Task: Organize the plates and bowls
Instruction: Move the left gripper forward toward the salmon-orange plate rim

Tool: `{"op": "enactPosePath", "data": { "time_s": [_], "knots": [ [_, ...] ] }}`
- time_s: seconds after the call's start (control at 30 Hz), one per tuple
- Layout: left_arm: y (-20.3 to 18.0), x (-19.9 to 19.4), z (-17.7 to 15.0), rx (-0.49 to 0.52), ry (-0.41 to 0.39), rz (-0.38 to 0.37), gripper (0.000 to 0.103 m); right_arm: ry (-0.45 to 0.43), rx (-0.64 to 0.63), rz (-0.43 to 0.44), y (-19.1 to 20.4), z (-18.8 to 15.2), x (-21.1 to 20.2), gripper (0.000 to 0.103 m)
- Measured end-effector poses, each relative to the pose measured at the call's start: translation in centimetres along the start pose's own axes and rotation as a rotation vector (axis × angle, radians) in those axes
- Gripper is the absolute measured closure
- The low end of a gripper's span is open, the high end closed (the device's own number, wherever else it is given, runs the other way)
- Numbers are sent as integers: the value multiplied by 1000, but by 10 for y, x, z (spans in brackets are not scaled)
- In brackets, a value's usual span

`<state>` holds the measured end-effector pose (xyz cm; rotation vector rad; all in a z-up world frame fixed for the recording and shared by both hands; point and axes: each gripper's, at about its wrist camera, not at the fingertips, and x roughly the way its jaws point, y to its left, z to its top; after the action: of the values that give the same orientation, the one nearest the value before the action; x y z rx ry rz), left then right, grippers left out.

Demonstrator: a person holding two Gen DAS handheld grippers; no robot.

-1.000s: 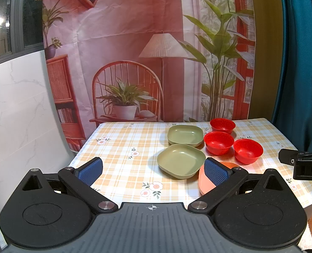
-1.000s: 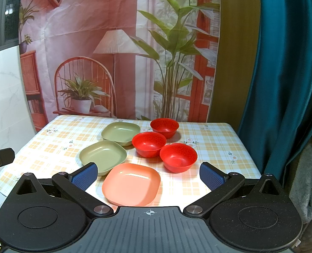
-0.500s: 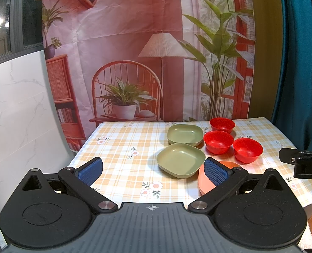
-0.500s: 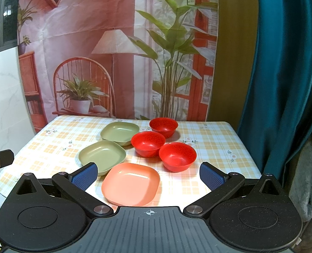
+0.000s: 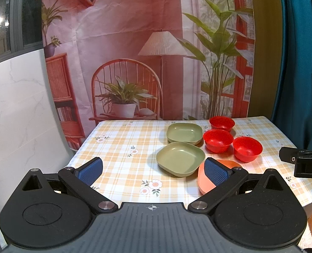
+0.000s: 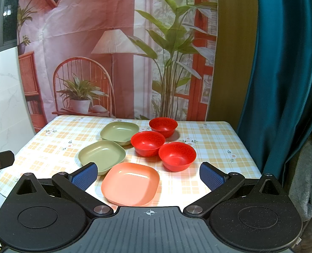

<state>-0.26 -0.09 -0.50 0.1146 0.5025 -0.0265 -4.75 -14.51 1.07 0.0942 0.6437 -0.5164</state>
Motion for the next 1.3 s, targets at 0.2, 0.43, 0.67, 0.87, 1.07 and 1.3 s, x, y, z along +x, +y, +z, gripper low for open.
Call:
{"op": "enactPosePath", "data": {
  "time_s": [0.2,0.43,0.67,0.87,1.07,1.3],
  "knots": [
    [1,2,2,-5,21,-5,0,-1,-1,0,1,1,1,0],
    [6,13,9,10,45,-45,0,-32,35,27,-10,6,5,0],
    [7,49,24,25,21,-32,0,-78,97,87,-36,25,42,0],
    [7,91,40,9,12,-23,1,-103,101,64,-42,39,90,0],
    [-4,123,54,44,8,-15,1,-48,79,107,-33,53,127,0],
    [0,156,67,16,32,-62,1,-36,30,60,-18,67,159,0]
  ]
}}
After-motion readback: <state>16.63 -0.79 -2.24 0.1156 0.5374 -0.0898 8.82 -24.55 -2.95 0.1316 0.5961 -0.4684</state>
